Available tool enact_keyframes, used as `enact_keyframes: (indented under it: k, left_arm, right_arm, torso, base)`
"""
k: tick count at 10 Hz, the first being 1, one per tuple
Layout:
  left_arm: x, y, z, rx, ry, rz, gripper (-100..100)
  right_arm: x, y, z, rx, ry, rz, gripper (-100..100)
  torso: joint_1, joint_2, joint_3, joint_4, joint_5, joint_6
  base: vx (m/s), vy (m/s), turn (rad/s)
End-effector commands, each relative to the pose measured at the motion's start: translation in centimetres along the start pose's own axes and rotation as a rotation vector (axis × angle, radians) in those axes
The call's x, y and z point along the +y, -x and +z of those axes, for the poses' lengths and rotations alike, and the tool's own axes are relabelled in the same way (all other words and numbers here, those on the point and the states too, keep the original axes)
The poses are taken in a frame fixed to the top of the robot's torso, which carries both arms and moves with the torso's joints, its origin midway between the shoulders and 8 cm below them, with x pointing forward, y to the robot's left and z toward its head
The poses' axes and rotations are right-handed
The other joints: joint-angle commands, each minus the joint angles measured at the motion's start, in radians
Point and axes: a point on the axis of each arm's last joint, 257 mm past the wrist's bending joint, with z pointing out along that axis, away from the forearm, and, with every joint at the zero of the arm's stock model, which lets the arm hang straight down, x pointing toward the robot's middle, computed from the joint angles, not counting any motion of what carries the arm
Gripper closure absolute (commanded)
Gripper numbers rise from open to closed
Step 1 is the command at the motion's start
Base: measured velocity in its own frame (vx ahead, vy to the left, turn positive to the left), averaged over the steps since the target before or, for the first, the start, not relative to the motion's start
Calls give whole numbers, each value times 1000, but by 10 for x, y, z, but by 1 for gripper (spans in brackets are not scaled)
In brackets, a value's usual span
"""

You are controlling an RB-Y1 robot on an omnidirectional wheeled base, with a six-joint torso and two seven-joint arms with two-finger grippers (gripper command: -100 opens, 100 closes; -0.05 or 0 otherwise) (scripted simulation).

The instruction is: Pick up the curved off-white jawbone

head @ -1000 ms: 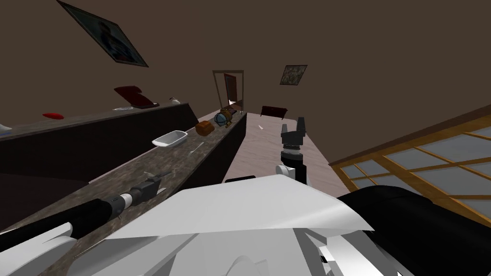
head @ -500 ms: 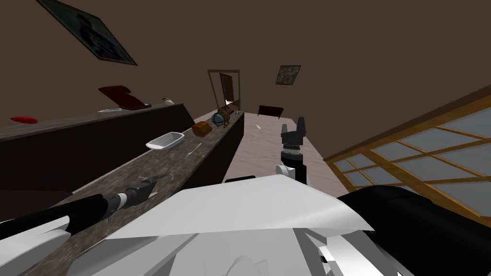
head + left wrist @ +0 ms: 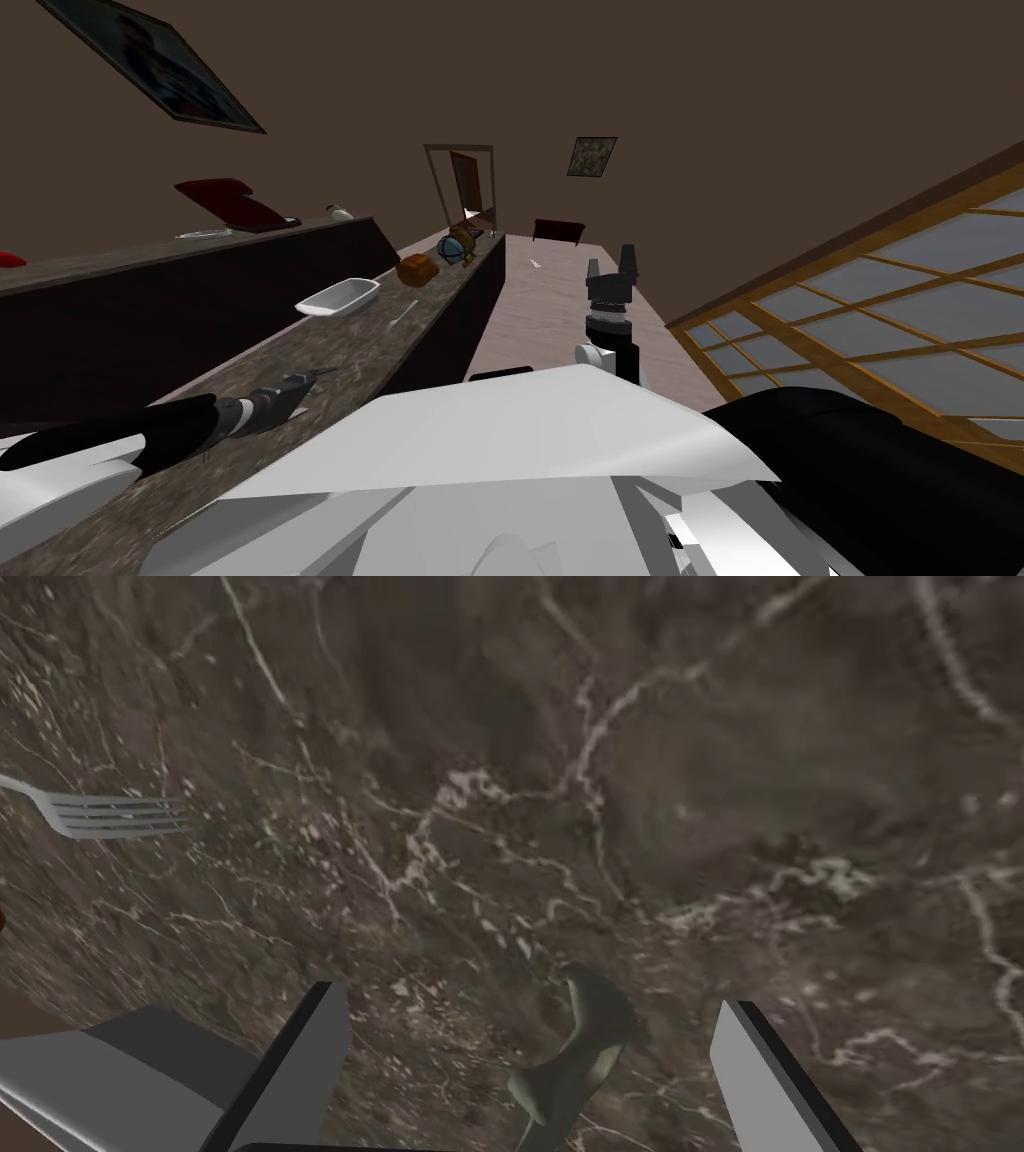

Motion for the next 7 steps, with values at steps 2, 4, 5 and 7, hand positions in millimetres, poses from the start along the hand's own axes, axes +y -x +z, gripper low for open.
enact_keyframes:
  k: [2,4,5,7]
  left_arm:
    - [1,17,2,-25,57,42,-100]
    - [4,28,2,-42,94,63,-100]
    - [8,27,2,-40,102,61,-100]
    - [13,46,2,-71,164,93,-100]
  right_arm:
    - [0,0,0,0,0,0,0]
    - [0,0,0,0,0,0,0]
    - [0,0,0,0,0,0,0]
    - [0,0,0,0,0,0,0]
  torso:
    - [1,1,0,0,0,0]
    - [1,0,0,0,0,0]
    - [0,0,0,0,0,-1]
    - [-1,-1,0,0,0,0]
  base:
    - [-32,47,-94]
    - [-31,35,-68]
    - [-8,11,12]
    - [-28,33,-96]
